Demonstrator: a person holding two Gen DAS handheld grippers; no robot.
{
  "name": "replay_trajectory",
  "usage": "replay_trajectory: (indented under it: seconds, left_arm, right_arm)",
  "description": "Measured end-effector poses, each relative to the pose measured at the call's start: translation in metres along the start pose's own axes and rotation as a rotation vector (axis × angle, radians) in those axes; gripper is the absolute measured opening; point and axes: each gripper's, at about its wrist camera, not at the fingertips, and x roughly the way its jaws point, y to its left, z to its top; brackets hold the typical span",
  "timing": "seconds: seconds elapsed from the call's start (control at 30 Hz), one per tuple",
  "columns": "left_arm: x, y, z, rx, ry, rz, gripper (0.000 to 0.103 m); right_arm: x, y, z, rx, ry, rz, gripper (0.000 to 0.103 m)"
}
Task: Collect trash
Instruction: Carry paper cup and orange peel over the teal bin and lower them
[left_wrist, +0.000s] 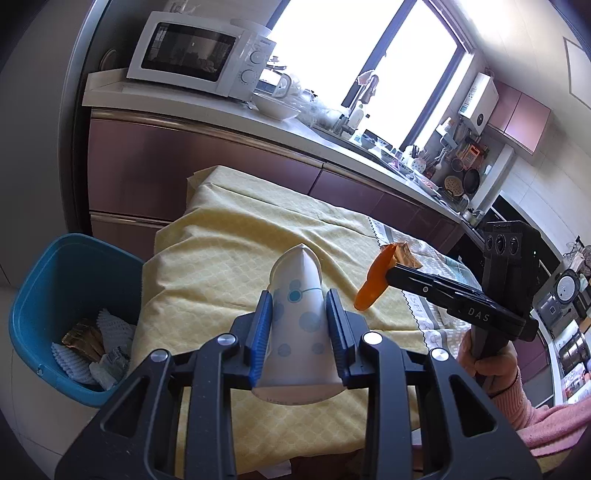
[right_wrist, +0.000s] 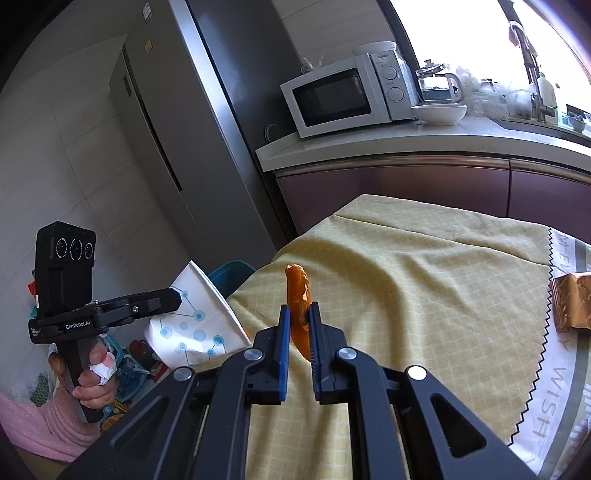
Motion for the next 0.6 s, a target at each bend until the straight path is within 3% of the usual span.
replay_trajectory:
  seconds: [0.6]
  left_arm:
    - [-0.063,0.046,0.003,-0.077,-0.101,0.107,0.030]
  right_arm:
    - [0.035,0.049,0.010,-0.060,0.029,0.120,0.009]
